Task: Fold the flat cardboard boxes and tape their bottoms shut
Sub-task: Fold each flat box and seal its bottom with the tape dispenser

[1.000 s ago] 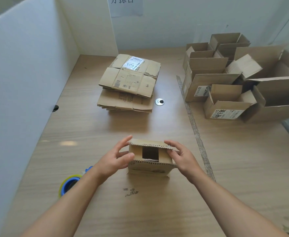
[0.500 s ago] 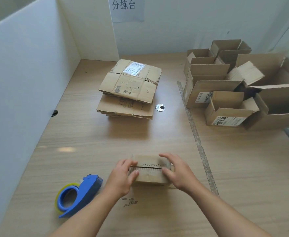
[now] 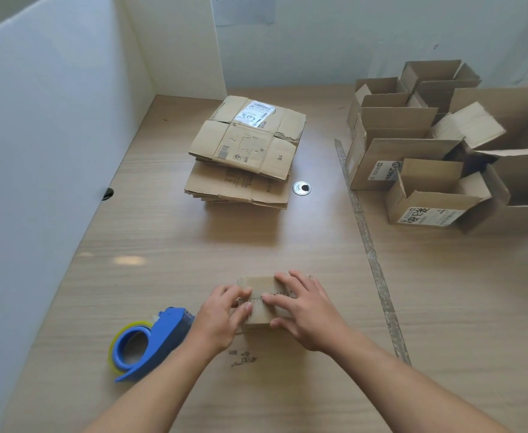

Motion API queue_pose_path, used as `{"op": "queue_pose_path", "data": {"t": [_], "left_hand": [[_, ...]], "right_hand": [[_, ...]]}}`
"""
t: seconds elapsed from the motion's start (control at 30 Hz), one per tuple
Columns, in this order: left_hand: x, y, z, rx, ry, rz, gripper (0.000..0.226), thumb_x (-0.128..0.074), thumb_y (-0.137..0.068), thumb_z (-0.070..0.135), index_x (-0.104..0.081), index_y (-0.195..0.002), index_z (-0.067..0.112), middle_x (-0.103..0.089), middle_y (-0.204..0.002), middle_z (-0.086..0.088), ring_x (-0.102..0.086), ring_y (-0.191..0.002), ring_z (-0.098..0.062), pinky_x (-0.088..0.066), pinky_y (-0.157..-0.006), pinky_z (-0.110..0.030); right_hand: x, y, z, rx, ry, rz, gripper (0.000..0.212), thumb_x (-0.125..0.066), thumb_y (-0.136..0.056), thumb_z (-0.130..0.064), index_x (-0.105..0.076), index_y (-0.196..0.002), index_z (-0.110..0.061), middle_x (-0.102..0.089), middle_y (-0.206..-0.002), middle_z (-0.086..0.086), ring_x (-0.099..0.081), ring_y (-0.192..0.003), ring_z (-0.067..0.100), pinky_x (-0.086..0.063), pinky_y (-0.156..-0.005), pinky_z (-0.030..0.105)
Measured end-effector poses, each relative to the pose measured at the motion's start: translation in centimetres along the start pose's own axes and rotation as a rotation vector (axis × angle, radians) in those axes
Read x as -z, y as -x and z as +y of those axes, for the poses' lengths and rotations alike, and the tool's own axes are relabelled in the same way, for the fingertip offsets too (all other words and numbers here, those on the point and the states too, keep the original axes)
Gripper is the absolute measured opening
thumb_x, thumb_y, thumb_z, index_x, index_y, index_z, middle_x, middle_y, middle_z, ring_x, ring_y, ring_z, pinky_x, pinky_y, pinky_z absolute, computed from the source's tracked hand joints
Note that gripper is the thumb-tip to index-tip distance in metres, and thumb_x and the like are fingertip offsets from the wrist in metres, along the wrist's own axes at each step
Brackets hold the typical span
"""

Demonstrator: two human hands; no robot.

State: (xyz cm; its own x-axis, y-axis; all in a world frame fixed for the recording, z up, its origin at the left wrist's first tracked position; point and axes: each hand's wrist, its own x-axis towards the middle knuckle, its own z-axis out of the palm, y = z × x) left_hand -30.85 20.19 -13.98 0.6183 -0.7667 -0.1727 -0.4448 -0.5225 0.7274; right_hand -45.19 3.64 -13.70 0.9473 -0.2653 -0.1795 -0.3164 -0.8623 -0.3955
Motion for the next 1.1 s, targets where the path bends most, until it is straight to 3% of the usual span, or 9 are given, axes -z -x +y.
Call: {"op": "queue_pose_path", "data": {"t": [0.13,0.27,0.37,0.43,0.5,0.67,0.8,0.93,1.1], "left_hand": [[2.1,0.4,-0.9,-0.059,-0.126,-0.053,0.038,-0.054,-0.097,0.041,-0.057,-0.132,0.028,-0.052,-0.124,0.013,-0.050,-0.115,-0.006,-0.037,-0.096,-0.020],[4.7,2.0,-3.4,-0.006,-0.270,0.201,0.054,-0.048,-0.086,0.044,-0.059,-0.132,0.019,-0.061,-0.118,-0.001,-0.055,-0.110,-0.022,-0.041,-0.094,-0.030],[6.3,4.2,-5.4,0.124,-0.465,0.247,0.054,-0.061,-0.087,0.039,-0.053,-0.139,0.024,-0.059,-0.118,-0.001,-0.052,-0.107,-0.028,-0.045,-0.090,-0.041],[6.7,5.8,-6.7,0.216,-0.553,0.200,0.060,-0.067,-0.085,0.041,-0.049,-0.142,0.029,-0.056,-0.122,0.001,-0.051,-0.110,-0.027,-0.045,-0.090,-0.041],[6.7,7.0,-7.9,0.264,-0.623,0.153,0.064,-0.066,-0.085,0.047,-0.043,-0.143,0.035,-0.054,-0.122,0.004,-0.050,-0.111,-0.024,-0.044,-0.089,-0.038],[5.5,7.9,-9.7,0.271,-0.594,0.052,0.073,-0.057,-0.092,0.048,-0.020,-0.154,0.039,-0.049,-0.123,0.000,-0.051,-0.110,-0.025,-0.046,-0.089,-0.036],[4.5,7.3,-9.8,0.256,-0.507,0.104,0.076,-0.060,-0.094,0.041,-0.016,-0.155,0.039,-0.050,-0.126,-0.008,-0.052,-0.104,-0.032,-0.046,-0.090,-0.041],[4.6,7.4,-10.0,0.349,-0.311,0.208,0.072,-0.063,-0.092,0.036,-0.026,-0.154,0.036,-0.043,-0.127,-0.006,-0.052,-0.109,-0.029,-0.047,-0.089,-0.042],[4.5,8.2,-10.4,0.357,-0.466,0.157,0.077,-0.059,-0.094,0.041,-0.015,-0.156,0.036,-0.043,-0.106,-0.007,-0.053,-0.087,-0.027,-0.050,-0.071,-0.038]], "right_hand": [[0.5,-0.1,-0.7,0.003,0.079,0.014,0.050,-0.053,-0.095,-0.052,-0.039,-0.142,-0.045,-0.019,-0.160,-0.003,-0.006,-0.150,0.025,-0.007,-0.120,0.057],[0.2,0.1,-1.0,0.019,0.116,0.017,0.053,-0.051,-0.097,-0.048,-0.028,-0.145,-0.054,-0.019,-0.159,-0.001,-0.009,-0.149,0.026,-0.005,-0.120,0.056],[-0.3,0.4,-1.1,0.046,0.160,0.025,0.046,-0.049,-0.093,-0.047,-0.039,-0.137,-0.055,-0.034,-0.153,0.008,-0.028,-0.144,0.038,-0.021,-0.113,0.064],[-0.6,0.3,-1.0,0.066,0.211,0.070,0.042,-0.050,-0.087,-0.047,-0.048,-0.129,-0.052,-0.046,-0.143,0.012,-0.044,-0.133,0.043,-0.037,-0.103,0.068],[-0.7,0.2,-1.0,0.068,0.247,0.096,0.044,-0.055,-0.083,-0.046,-0.051,-0.127,-0.050,-0.050,-0.139,0.013,-0.049,-0.128,0.045,-0.041,-0.099,0.069],[-1.1,0.3,-0.9,0.075,0.267,0.113,0.056,-0.064,-0.086,-0.041,-0.042,-0.137,-0.051,-0.046,-0.145,0.017,-0.043,-0.134,0.047,-0.031,-0.105,0.069],[-1.3,0.3,-0.9,0.031,0.254,0.085,0.060,-0.046,-0.098,-0.044,-0.017,-0.150,-0.054,-0.033,-0.156,0.014,-0.027,-0.145,0.043,-0.019,-0.115,0.064],[-1.7,0.5,-0.9,0.025,0.258,0.106,0.051,-0.033,-0.096,-0.052,-0.029,-0.147,-0.049,-0.041,-0.151,0.014,-0.037,-0.140,0.043,-0.028,-0.112,0.062],[-2.3,0.4,-0.3,0.037,0.217,0.179,0.047,-0.035,-0.094,-0.061,-0.039,-0.141,-0.053,-0.039,-0.147,0.011,-0.035,-0.137,0.036,-0.019,-0.116,0.057]]}}
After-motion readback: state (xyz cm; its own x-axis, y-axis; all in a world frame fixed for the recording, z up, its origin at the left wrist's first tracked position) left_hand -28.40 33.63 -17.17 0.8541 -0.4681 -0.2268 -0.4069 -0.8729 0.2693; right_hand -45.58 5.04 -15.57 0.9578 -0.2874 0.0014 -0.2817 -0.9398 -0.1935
